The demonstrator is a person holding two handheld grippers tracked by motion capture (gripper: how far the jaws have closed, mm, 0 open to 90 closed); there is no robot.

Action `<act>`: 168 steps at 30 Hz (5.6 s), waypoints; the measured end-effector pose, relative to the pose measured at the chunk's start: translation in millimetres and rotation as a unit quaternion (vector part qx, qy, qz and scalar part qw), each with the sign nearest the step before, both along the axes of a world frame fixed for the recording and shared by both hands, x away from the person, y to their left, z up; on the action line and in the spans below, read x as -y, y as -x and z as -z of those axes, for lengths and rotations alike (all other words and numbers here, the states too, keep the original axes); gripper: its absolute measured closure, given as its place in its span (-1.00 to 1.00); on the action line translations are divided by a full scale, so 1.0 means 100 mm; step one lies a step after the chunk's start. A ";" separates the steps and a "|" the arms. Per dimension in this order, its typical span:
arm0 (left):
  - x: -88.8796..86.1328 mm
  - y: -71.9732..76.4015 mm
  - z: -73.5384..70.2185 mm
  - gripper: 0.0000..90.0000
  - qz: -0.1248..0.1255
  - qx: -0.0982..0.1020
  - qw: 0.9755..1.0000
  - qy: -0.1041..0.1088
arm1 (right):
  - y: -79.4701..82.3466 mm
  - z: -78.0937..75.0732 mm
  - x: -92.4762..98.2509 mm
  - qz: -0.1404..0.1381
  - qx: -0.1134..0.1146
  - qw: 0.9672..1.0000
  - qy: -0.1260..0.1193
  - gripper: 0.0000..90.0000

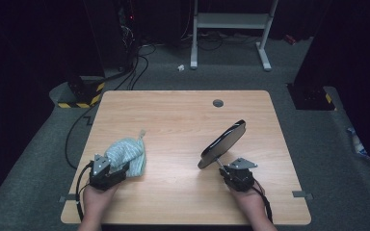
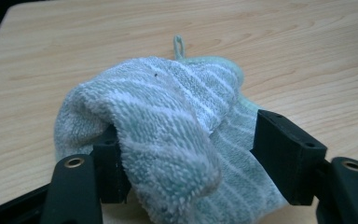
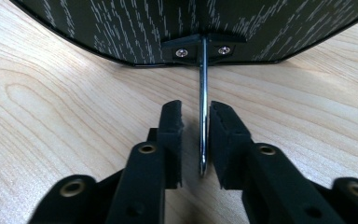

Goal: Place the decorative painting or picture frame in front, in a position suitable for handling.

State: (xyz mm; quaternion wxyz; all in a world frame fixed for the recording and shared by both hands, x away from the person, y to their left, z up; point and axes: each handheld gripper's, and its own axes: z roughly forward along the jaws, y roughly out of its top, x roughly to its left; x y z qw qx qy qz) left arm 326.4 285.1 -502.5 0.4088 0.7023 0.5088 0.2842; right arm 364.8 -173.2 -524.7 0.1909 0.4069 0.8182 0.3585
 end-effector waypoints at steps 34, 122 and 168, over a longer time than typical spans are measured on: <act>0.20 0.42 -0.08 -0.13 0.009 0.024 1.000 -0.010 | -0.01 0.00 -0.02 0.005 0.000 1.000 0.002 0.28; 2.24 -0.19 0.10 0.42 0.217 0.008 0.975 -0.048 | 0.42 -0.19 0.29 0.067 0.035 0.994 -0.077 -0.16; 1.10 0.05 0.26 -0.13 0.120 -0.053 0.989 -0.070 | 0.42 -0.27 0.00 0.067 0.072 0.990 -0.099 0.06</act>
